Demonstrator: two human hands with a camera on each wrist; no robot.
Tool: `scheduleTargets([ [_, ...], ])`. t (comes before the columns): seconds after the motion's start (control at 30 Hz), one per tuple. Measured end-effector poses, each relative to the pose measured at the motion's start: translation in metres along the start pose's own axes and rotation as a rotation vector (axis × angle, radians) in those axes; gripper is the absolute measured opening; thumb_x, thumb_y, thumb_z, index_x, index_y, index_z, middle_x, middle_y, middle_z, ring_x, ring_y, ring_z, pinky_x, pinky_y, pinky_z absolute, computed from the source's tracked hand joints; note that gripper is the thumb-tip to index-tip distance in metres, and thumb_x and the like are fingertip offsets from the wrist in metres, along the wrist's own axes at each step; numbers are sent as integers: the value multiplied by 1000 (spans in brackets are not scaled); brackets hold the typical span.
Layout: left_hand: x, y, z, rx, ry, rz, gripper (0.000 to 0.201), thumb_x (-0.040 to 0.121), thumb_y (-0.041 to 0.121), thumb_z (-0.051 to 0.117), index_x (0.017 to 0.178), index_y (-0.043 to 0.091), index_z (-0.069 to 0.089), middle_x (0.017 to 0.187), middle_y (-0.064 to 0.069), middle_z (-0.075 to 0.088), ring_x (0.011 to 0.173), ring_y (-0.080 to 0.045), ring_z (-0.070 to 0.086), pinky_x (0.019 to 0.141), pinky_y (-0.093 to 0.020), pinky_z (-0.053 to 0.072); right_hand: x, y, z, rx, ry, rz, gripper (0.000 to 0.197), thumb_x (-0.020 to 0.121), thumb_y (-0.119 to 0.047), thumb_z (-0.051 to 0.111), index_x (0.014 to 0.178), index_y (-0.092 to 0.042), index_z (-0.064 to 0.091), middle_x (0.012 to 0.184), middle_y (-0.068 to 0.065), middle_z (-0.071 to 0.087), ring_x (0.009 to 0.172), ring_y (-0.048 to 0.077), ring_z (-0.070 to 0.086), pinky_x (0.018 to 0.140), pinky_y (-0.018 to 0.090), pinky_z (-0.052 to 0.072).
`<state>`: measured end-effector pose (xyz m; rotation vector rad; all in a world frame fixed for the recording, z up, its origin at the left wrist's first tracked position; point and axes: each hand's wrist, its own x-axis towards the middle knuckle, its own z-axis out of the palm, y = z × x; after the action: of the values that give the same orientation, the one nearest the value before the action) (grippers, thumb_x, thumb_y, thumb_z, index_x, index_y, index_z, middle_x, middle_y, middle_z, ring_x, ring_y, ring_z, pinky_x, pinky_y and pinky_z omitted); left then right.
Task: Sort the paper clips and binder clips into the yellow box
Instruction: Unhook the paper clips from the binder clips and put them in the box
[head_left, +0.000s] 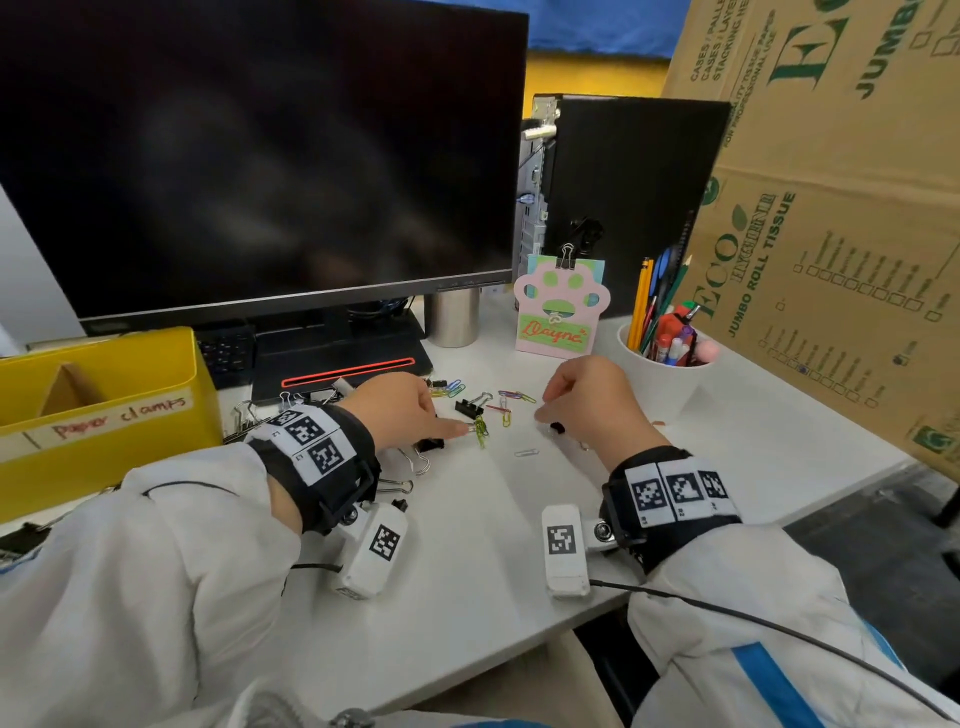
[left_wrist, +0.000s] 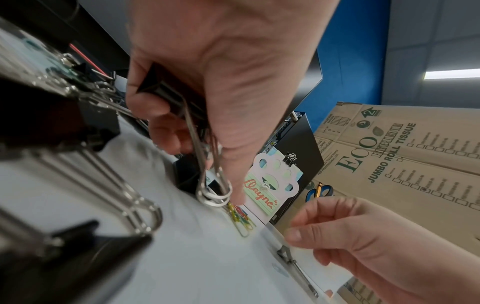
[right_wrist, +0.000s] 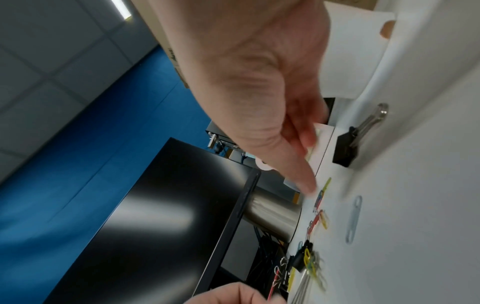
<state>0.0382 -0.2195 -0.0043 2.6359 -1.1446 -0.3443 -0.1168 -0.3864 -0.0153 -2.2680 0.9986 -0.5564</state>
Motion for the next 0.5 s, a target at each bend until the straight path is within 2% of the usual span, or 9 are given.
scheduleTargets([
  [0.07,-1,-1,0,35,-11,2,40,76,60,76,92,25,65,99,5,64,93,-13,59,74,-27,47,-7,-3,1,-9,-165,-43,20,62,-5,88,71,-15,72,71,-1,67,64,16,60,55,23,47],
  [0.13,0,-2,-1,18,-1,-1,34,76,51,80,91,24,66,99,5,65,92,-14,60,76,-28,49,-8,-3,6,-29,-299,-70,24,58,-4,91,75,-13,75,72,1,70,65,16,62,63,29,56],
  [0.2,-1,-3,-2,-17,15,-2,27,75,42,84,87,23,68,97,4,67,89,-13,61,75,-28,51,-6,-2,9,-2,-347,-85,24,59,0,90,74,-13,76,73,2,72,66,15,64,73,33,59],
  [0.27,-3,-4,-2,-51,22,12,23,74,34,85,86,25,68,97,5,67,88,-13,61,76,-28,52,-5,-1,12,49,-373,-107,24,61,4,87,71,-14,76,74,4,75,66,16,67,73,33,61],
  [0.37,-6,-4,-2,-79,36,36,20,77,27,82,87,28,65,105,5,64,95,-16,60,89,-34,52,-7,-3,17,143,-397,-93,26,62,6,86,77,-13,74,78,9,74,67,19,67,69,34,60],
  [0.43,-7,-4,-3,-100,71,50,18,79,25,80,86,29,63,108,5,61,99,-17,57,92,-35,50,-7,-7,22,242,-345,-70,25,68,-4,88,88,-9,73,77,10,70,65,19,64,71,38,59],
  [0.5,-8,-3,-3,-144,122,76,18,78,24,80,85,28,64,108,6,61,95,-15,58,77,-27,48,-8,-13,26,397,-295,-20,30,81,-27,83,96,-5,70,81,13,70,65,21,63,74,40,59],
])
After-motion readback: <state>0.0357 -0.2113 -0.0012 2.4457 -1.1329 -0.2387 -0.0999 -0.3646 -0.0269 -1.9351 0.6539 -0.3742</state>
